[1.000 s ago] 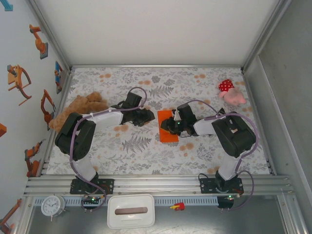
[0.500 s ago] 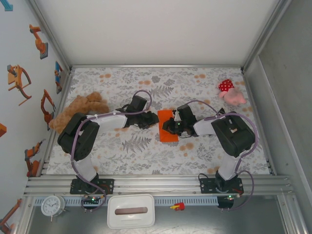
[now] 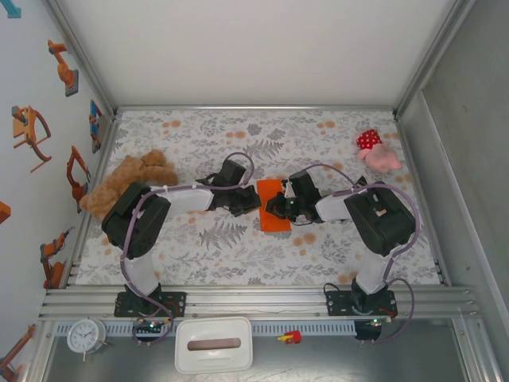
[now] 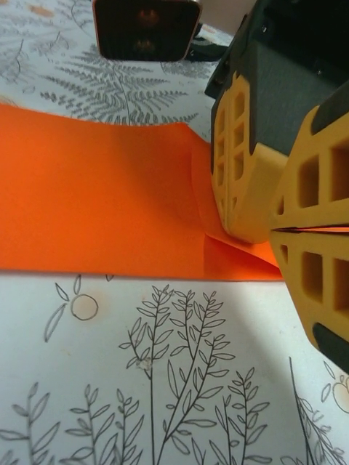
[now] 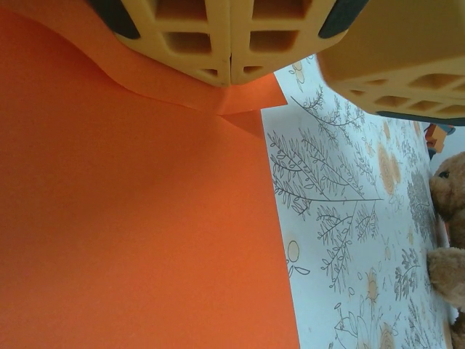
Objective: Fold a paper plane with a square sheet of paper (pick it up from the middle)
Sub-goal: Fold the triangle a second time at the center of the table.
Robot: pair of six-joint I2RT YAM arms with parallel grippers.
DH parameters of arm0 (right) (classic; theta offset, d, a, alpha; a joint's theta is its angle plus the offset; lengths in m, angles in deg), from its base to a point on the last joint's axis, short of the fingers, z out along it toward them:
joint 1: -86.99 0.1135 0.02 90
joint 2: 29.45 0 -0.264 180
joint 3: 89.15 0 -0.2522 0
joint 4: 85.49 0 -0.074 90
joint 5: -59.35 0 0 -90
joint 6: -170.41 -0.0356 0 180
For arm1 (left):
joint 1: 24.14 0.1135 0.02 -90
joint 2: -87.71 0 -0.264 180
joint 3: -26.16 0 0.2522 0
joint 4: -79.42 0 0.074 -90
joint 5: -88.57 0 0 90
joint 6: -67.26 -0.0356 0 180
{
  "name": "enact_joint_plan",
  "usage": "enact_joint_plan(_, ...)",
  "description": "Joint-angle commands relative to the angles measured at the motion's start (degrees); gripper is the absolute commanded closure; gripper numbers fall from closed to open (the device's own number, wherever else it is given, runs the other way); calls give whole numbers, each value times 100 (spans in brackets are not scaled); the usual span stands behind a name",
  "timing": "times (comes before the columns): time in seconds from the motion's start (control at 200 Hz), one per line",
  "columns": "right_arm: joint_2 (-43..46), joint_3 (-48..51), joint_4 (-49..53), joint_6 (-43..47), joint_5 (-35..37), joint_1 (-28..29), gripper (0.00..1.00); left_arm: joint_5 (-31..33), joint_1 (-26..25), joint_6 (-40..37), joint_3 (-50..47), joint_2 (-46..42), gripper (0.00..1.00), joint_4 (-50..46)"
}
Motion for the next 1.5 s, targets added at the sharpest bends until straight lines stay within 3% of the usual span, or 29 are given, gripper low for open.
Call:
enact_joint_plan(0.0,-355,104,723,150,402,26,100,55,-62,-153,282,128,92,-260)
enact_joint_plan(0.806,-356,313,302,-185,262,25,100,418,-138,-403,842,805,95,-1136)
enact_joint_plan(1.037,98,219,345,-224,113,13,100,713,-140,-489,894,878,97,-1566)
enact_joint_plan(1.202,552,90,722,71,290,-18,100,842,-141,-665,928,894,98,-1751)
enact_joint_plan(1.497,225,428,521,57,521,-96,100,913,-138,-745,1016,993,99,-1905)
